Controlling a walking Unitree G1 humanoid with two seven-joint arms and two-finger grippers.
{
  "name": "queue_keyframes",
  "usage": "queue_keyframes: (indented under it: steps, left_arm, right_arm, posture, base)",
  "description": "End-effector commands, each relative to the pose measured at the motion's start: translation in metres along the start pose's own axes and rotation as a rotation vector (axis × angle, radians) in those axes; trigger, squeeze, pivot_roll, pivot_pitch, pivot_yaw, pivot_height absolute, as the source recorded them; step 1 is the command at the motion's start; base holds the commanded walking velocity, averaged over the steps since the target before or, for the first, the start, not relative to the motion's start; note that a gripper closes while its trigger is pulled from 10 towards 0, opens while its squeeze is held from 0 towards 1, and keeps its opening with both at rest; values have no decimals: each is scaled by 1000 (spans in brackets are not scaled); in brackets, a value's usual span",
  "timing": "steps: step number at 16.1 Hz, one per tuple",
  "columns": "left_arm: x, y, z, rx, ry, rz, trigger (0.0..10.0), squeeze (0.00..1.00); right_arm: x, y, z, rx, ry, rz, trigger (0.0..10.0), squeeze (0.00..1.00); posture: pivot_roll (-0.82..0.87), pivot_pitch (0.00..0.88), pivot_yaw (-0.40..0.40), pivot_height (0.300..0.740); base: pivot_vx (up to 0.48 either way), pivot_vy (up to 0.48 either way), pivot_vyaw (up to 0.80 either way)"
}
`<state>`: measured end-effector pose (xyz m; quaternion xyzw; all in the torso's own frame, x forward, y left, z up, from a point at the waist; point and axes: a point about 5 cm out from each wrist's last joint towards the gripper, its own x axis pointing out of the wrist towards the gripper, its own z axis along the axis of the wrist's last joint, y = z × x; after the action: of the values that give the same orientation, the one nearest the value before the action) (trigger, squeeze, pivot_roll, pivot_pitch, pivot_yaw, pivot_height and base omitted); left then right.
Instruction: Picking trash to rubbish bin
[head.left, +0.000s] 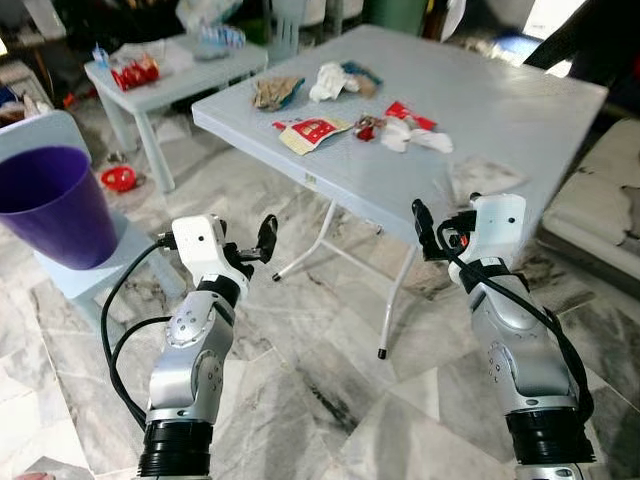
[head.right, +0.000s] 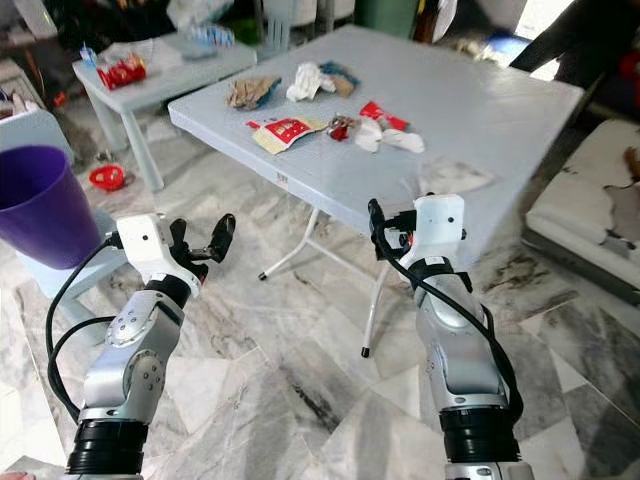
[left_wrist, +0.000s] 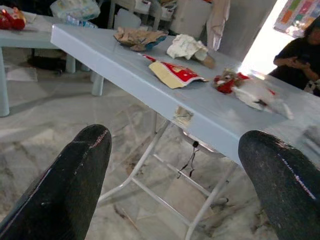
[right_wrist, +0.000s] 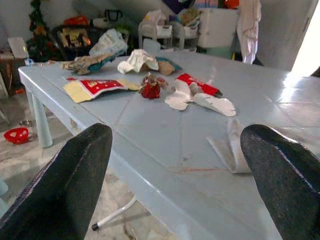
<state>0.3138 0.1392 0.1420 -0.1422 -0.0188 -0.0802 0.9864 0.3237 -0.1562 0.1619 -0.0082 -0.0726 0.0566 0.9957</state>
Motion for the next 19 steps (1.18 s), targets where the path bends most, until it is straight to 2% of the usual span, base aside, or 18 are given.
queue_keyframes:
  steps: [1,16,19]
  left_arm:
    - [0,-2,3,1,-16,-18,10000,0]
    - [0,1,1,24,-1,-13,10000,0]
    - [-2,3,-3,29,19,5,10000,0]
  right_arm:
    - [1,0,6,-12,-17,7,10000,0]
    - [3,6,3,-16,-3,32,10000,0]
    - [4,10,-6,-28,59,82,10000,0]
  posture:
    - [-25,51,-27,740]
    - [-13,39,-25,740]
    - [-8,40,-24,740]
  base:
    - [409,0,0]
    - [410,0,0]
    - [0,0,0]
